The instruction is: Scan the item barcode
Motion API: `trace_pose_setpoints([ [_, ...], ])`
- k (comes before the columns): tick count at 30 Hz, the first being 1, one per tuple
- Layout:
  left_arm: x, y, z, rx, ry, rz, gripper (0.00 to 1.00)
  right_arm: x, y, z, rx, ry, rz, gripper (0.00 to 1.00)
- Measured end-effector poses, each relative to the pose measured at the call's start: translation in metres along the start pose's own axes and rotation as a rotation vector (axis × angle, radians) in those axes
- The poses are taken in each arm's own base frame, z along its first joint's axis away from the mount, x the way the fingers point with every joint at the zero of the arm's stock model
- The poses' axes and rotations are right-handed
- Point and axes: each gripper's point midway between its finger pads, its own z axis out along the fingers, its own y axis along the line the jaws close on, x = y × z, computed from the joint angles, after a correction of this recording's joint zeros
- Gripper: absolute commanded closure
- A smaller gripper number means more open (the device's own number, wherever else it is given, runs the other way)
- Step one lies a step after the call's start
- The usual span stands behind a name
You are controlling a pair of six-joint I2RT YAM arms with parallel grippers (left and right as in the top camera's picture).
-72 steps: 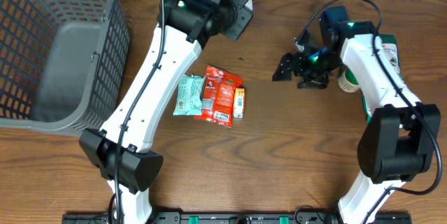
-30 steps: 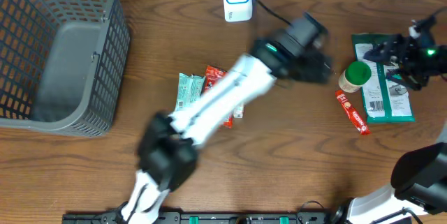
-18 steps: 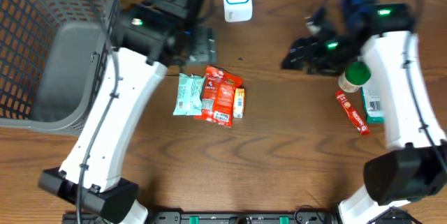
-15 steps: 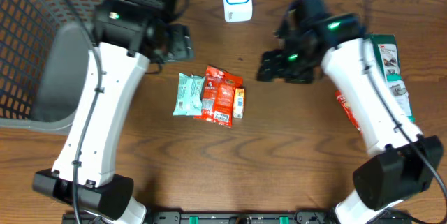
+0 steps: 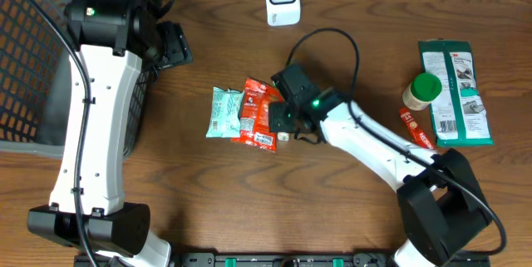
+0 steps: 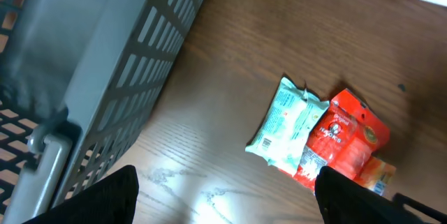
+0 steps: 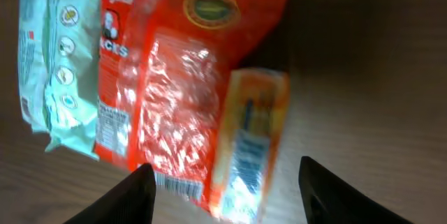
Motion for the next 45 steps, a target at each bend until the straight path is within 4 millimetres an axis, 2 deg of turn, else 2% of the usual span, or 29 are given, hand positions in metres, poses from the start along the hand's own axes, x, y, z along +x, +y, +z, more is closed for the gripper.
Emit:
trace_pose_setpoints([
  [2,0.0,0.0,0.0,0.0,-0.001,0.0,0.18,0.008,-0.002,0.007,0.01,-0.002,-0.002,0.51],
  [5,0.0,0.0,0.0,0.0,0.0,0.0,0.18,0.008,-0.01,0.012,0.036,-0.028,0.005,0.58],
  [10,0.0,0.0,0.0,0.0,0.0,0.0,0.18,0.005,-0.027,0.012,0.12,-0.065,0.005,0.58],
  [13,0.0,0.0,0.0,0.0,0.0,0.0,0.18,-0.003,-0.038,0.011,0.166,-0.097,0.012,0.55],
  [17,0.0,0.0,0.0,0.0,0.0,0.0,0.18,-0.01,-0.06,0.005,0.217,-0.098,-0.003,0.42],
  [21,0.0,0.0,0.0,0.0,0.0,0.0,0.18,-0.02,-0.079,-0.025,0.219,-0.101,-0.013,0.37],
  [24,0.0,0.0,0.0,0.0,0.0,0.0,0.18,-0.023,-0.077,-0.042,0.174,-0.078,-0.016,0.38],
  [26,0.0,0.0,0.0,0.0,0.0,0.0,0.18,-0.022,-0.066,-0.048,0.142,-0.057,-0.037,0.39],
  [28,0.0,0.0,0.0,0.0,0.0,0.0,0.18,-0.018,-0.053,-0.048,0.118,-0.049,-0.069,0.45],
  [31,0.0,0.0,0.0,0.0,0.0,0.0,0.18,-0.008,-0.041,-0.043,0.123,-0.037,-0.105,0.57],
  [34,0.0,0.0,0.0,0.0,0.0,0.0,0.18,0.002,-0.036,-0.026,0.19,-0.031,-0.124,0.57],
  [36,0.0,0.0,0.0,0.0,0.0,0.0,0.18,0.008,-0.036,-0.006,0.251,-0.034,-0.146,0.58],
  [40,0.0,0.0,0.0,0.0,0.0,0.0,0.18,0.013,-0.044,0.022,0.375,-0.063,-0.191,0.58],
  [45,0.0,0.0,0.0,0.0,0.0,0.0,0.18,0.003,-0.046,0.022,0.426,-0.129,-0.203,0.59],
])
